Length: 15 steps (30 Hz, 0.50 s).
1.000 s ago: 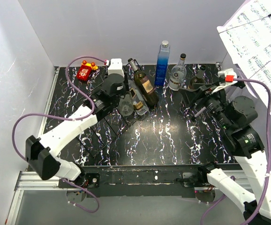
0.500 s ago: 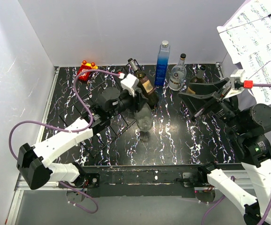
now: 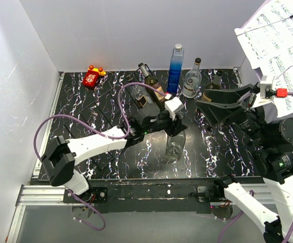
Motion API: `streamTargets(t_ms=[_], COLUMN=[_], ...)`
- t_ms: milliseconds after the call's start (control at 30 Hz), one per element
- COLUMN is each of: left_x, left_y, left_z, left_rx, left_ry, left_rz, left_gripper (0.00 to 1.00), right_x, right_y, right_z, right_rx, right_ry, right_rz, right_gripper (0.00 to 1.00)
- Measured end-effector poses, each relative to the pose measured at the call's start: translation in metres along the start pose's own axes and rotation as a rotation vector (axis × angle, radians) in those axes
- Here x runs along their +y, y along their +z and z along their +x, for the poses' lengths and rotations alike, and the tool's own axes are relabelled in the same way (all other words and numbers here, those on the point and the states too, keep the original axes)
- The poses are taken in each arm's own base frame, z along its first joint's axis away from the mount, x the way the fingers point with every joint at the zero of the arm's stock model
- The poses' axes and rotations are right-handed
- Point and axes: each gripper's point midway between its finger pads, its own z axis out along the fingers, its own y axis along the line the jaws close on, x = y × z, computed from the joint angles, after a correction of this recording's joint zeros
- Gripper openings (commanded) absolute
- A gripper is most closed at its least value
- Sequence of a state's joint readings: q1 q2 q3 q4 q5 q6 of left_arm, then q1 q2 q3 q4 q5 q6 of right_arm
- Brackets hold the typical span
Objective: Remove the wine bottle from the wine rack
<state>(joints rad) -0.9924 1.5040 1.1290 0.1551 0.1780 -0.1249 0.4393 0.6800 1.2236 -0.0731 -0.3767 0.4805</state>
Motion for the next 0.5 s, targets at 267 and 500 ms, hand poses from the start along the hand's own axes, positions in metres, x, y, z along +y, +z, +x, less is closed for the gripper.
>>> streamTargets(t_ms=[267, 500], left_x=[-0.020, -0.048], left_y=[0.051, 0.093], left_z=[0.004, -0.002], left_rx=[-0.020, -0.040], left_ry=[0.010, 0.009], left_rz=[0.076, 0.151], left_gripper=[0.00, 0.00], right_x=[0.017, 0.024], right_y=[-0.012, -0.017], right_z=[-0.023, -0.034], right_rx=[-0.086, -0.131], right_ry=[-0.013, -0.023], right_rz=[-0.033, -0.042], right_gripper=[0.72, 0.73])
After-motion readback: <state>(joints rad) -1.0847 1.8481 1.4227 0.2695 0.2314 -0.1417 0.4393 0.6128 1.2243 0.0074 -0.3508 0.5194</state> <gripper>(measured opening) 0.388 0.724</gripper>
